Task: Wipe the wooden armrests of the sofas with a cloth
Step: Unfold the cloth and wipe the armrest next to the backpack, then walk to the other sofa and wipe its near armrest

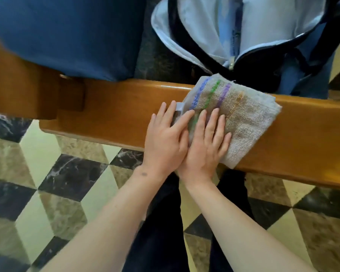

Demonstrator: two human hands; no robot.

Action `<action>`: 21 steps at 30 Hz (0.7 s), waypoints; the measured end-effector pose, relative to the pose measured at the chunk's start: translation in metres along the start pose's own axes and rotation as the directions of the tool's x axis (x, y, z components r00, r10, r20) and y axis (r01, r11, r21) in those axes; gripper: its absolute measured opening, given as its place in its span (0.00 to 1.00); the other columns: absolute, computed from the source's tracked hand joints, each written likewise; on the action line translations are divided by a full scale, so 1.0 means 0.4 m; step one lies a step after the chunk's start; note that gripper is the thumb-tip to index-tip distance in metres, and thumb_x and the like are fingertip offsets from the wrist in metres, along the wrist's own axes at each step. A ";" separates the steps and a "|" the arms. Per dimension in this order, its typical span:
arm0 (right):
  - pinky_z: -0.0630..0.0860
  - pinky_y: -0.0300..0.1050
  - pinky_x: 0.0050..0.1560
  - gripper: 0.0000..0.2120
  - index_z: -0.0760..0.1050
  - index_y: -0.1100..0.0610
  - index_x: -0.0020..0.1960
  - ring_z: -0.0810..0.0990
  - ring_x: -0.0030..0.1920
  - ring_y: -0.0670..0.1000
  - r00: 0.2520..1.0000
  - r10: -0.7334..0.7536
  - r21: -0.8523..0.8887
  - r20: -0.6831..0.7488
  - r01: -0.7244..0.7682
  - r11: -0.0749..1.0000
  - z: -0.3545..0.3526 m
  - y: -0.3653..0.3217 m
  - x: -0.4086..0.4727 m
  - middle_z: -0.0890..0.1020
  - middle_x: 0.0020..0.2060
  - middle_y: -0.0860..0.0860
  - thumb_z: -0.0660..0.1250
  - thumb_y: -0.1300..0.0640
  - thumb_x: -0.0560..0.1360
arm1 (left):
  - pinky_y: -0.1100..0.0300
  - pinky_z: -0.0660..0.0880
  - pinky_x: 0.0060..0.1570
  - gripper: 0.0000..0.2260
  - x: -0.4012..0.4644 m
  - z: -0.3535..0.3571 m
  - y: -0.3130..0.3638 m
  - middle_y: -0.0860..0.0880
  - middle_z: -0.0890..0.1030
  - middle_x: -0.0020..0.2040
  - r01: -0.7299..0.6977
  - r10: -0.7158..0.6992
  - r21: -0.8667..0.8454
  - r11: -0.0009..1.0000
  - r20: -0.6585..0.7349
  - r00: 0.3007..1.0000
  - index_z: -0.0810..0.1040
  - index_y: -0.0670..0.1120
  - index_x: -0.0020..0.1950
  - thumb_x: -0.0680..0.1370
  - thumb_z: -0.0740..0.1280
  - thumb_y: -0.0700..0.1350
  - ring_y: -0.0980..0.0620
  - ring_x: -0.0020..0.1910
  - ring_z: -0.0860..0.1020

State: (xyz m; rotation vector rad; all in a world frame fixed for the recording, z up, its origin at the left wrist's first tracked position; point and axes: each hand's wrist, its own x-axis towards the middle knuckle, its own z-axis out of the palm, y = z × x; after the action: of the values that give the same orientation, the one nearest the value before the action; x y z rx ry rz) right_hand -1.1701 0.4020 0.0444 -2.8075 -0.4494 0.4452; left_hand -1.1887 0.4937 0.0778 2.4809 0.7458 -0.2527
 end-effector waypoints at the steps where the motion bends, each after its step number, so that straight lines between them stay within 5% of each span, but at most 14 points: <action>1: 0.44 0.60 0.80 0.34 0.51 0.56 0.83 0.48 0.82 0.56 0.998 -0.066 -0.006 0.014 0.066 0.998 0.017 -0.035 -0.003 0.52 0.83 0.56 0.56 0.45 0.81 | 0.37 0.60 0.75 0.20 -0.016 -0.014 -0.042 0.41 0.67 0.78 0.068 -0.068 -0.008 0.998 -0.040 0.997 0.73 0.54 0.74 0.83 0.54 0.49 0.40 0.79 0.59; 6: 0.41 0.60 0.80 0.37 0.47 0.56 0.83 0.45 0.82 0.56 0.941 -0.310 -0.032 0.137 0.317 0.948 0.086 -0.208 -0.038 0.48 0.83 0.55 0.53 0.45 0.78 | 0.45 0.60 0.77 0.18 -0.083 -0.086 -0.234 0.44 0.65 0.79 0.317 -0.343 -0.185 0.930 -0.134 0.930 0.73 0.56 0.74 0.85 0.56 0.49 0.44 0.79 0.60; 9: 0.40 0.58 0.80 0.37 0.48 0.55 0.83 0.43 0.82 0.54 0.885 -0.394 0.065 0.249 0.391 0.918 0.092 -0.294 -0.085 0.48 0.83 0.54 0.54 0.46 0.78 | 0.51 0.71 0.67 0.16 -0.129 -0.137 -0.289 0.49 0.75 0.70 0.460 -0.549 -0.380 0.802 -0.168 0.818 0.72 0.55 0.71 0.85 0.56 0.52 0.47 0.69 0.72; 13: 0.46 0.54 0.80 0.31 0.56 0.52 0.81 0.51 0.82 0.51 0.798 -0.458 0.328 0.391 0.344 0.880 0.065 -0.404 -0.144 0.57 0.82 0.50 0.56 0.49 0.79 | 0.45 0.77 0.62 0.18 -0.203 -0.227 -0.339 0.49 0.81 0.60 0.556 -0.853 -0.790 0.259 0.083 0.516 0.73 0.52 0.67 0.82 0.56 0.59 0.45 0.60 0.79; 15: 0.57 0.52 0.78 0.24 0.65 0.48 0.77 0.63 0.78 0.53 0.732 -0.380 0.463 0.566 0.100 0.881 0.038 -0.432 -0.152 0.68 0.77 0.50 0.55 0.50 0.81 | 0.52 0.82 0.49 0.19 -0.244 -0.252 -0.339 0.49 0.87 0.51 0.464 -0.874 -0.886 0.014 0.215 0.436 0.79 0.51 0.57 0.83 0.53 0.60 0.50 0.48 0.85; 17: 0.71 0.52 0.70 0.17 0.74 0.47 0.67 0.76 0.66 0.55 0.604 -0.273 0.570 0.748 -0.376 0.730 -0.019 -0.452 -0.156 0.81 0.65 0.49 0.56 0.50 0.81 | 0.59 0.80 0.36 0.19 -0.301 -0.273 -0.320 0.53 0.87 0.43 0.414 -0.897 -0.905 -0.102 0.264 0.356 0.80 0.53 0.54 0.84 0.52 0.61 0.54 0.42 0.85; 19: 0.78 0.49 0.62 0.12 0.79 0.48 0.61 0.83 0.56 0.51 0.482 -0.236 0.535 0.844 -0.720 0.442 -0.083 -0.449 -0.156 0.87 0.51 0.45 0.59 0.50 0.83 | 0.54 0.79 0.48 0.21 -0.351 -0.292 -0.286 0.52 0.84 0.53 0.448 -0.895 -0.880 -0.158 0.319 0.311 0.78 0.52 0.63 0.83 0.53 0.63 0.51 0.53 0.82; 21: 0.80 0.50 0.58 0.12 0.81 0.53 0.60 0.85 0.53 0.53 0.406 -0.223 0.450 0.886 -0.869 0.206 -0.143 -0.421 -0.160 0.88 0.48 0.49 0.62 0.50 0.83 | 0.46 0.73 0.65 0.25 -0.379 -0.301 -0.256 0.49 0.81 0.63 0.470 -0.901 -0.864 -0.183 0.339 0.271 0.74 0.50 0.70 0.81 0.55 0.64 0.47 0.63 0.77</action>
State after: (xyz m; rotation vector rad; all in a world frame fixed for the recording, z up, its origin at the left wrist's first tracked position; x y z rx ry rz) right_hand -1.2525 0.5230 0.1641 -1.1627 0.4434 1.6268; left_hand -1.3684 0.5617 0.1826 0.6687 1.8918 0.3027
